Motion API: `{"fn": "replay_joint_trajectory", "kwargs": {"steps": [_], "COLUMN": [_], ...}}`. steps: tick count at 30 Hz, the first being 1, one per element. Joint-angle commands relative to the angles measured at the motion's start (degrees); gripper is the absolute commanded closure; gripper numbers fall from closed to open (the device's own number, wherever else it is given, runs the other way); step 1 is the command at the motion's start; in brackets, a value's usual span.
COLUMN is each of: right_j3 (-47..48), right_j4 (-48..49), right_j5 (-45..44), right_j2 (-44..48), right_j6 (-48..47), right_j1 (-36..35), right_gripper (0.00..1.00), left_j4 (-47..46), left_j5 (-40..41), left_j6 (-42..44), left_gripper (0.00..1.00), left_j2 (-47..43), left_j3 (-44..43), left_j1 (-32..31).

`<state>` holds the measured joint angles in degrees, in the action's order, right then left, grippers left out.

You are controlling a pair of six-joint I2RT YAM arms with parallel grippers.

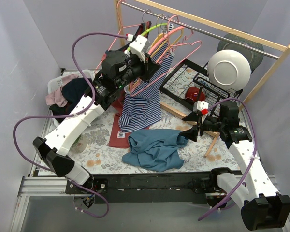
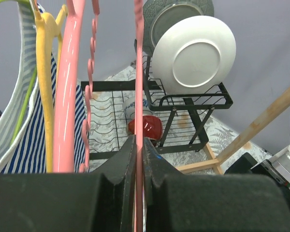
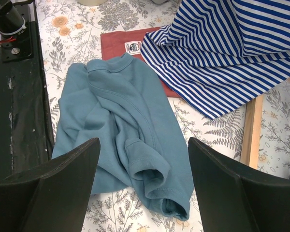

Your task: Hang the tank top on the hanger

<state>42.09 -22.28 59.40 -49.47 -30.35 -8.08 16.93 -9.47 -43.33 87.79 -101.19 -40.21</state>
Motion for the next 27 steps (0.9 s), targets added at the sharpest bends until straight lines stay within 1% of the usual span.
{"fn": "replay_joint_trajectory", "kwargs": {"steps": [1, 7, 12, 14, 18, 21, 22, 27], "right_j3": [-0.07, 0.45, 0.63, 0.63, 0.54, 0.54, 0.63, 0.63], "right_j4": [1.19, 0.66, 0.49, 0.31, 0.22, 0.31, 0.40, 0.40], "right_j5": [1.69, 2.04, 2.04, 1.86, 1.78, 1.95, 1.95, 1.86], "right_j2": [0.78, 0.52, 0.43, 0.43, 0.34, -0.10, -0.27, -0.45], "right_j6": [-0.23, -0.41, -0.50, -0.68, -0.94, -0.94, -0.94, -0.94], "right_j1": [0.43, 0.43, 0.43, 0.52, 0.52, 0.52, 0.52, 0.43], "right_gripper": [0.18, 0.18, 0.18, 0.18, 0.18, 0.18, 0.18, 0.18], "left_j4": [-8.91, -10.95, -15.69, -20.34, -29.39, -37.21, -41.58, -46.19], "left_j5": [-2.04, -0.90, -1.86, -1.51, -1.34, -0.03, 0.59, 0.60], "left_j6": [-0.44, -0.35, -1.58, -2.02, -1.76, -1.32, -1.49, -0.61], "left_gripper": [1.00, 1.00, 1.00, 1.00, 1.00, 1.00, 1.00, 1.00], "left_j2": [-5.43, -4.73, -3.59, -4.29, -7.97, -9.91, -11.22, -12.11], "left_j3": [4.06, 4.33, 8.80, 10.82, 18.98, 23.65, 27.15, 30.43], "left_j1": [0.13, 0.13, 0.13, 0.13, 0.13, 0.04, 0.04, 0.04]}}
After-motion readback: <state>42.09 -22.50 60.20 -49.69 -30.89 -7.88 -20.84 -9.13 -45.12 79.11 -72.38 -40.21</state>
